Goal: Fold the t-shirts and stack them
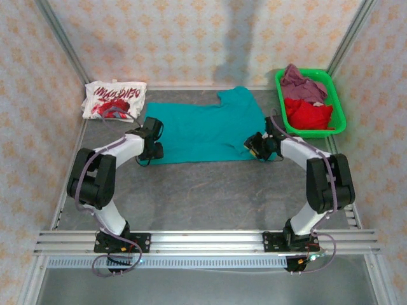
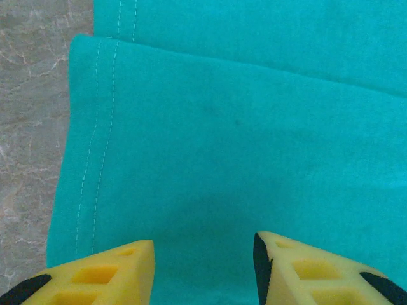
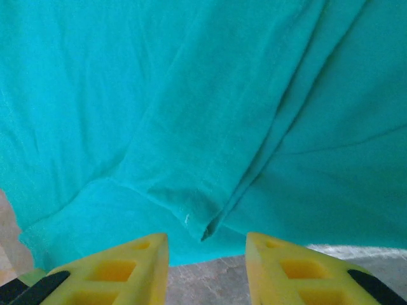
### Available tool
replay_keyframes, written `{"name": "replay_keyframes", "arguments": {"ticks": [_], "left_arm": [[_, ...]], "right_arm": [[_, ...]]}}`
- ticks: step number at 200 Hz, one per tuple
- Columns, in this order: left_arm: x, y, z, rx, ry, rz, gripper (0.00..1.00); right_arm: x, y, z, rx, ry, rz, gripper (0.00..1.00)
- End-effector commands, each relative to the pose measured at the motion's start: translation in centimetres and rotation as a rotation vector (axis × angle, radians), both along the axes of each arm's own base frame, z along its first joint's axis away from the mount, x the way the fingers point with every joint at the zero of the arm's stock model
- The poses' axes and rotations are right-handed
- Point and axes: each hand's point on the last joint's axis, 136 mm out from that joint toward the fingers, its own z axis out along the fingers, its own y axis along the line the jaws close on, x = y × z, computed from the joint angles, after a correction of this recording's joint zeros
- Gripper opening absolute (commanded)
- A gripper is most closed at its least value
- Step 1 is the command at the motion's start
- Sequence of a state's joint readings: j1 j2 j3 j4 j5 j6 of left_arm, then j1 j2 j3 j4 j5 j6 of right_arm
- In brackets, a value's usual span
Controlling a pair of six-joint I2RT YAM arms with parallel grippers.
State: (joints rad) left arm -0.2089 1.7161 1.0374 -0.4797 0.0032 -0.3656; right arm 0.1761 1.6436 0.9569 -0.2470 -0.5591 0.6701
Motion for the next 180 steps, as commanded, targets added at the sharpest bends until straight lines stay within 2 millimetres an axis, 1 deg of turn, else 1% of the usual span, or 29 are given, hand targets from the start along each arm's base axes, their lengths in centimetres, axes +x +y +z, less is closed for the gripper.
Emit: {"name": "replay_keyframes", "arguments": {"ticks": [1,20,46,64,85,113,135,156,180], "left_arm": [[0.5,0.2,-0.3,-0.005,-0.021,0.017,0.45],[0.3,0.4,-0.8,-0.002,-0.005,0.025,0.45],[0.2,0.6,-1.1,-0.002,-0.002,0.029,0.45],[0.1,0.7,-1.3,0.001,0.004,0.029,0.45],[0.1,0.7,-1.5,0.005,0.007,0.026,0.45],[0.0,0.7,-1.7,0.000,0.010,0.027,0.45],[-0.2,0.7,-1.7,0.005,0.013,0.023,0.45],[-0.3,0.9,-1.8,0.015,0.017,0.024,0.45],[-0.4,1.3,-1.5,0.033,0.010,0.033,0.45]], "right_arm": [[1.6,0.4,0.1,0.019,-0.038,-0.023,0.37],[2.0,0.5,-0.7,0.023,-0.022,-0.031,0.37],[2.2,0.5,-2.2,0.018,0.008,-0.046,0.37],[2.6,0.6,-2.8,0.030,0.005,-0.058,0.37],[3.0,1.0,-3.2,0.042,0.004,-0.059,0.34],[3.5,1.0,-3.4,0.036,0.001,-0.076,0.29],[3.8,1.0,-3.2,0.036,0.002,-0.085,0.30],[3.9,0.8,-2.7,0.027,-0.005,-0.096,0.30],[4.0,0.6,-2.3,0.005,0.005,-0.086,0.31]]}}
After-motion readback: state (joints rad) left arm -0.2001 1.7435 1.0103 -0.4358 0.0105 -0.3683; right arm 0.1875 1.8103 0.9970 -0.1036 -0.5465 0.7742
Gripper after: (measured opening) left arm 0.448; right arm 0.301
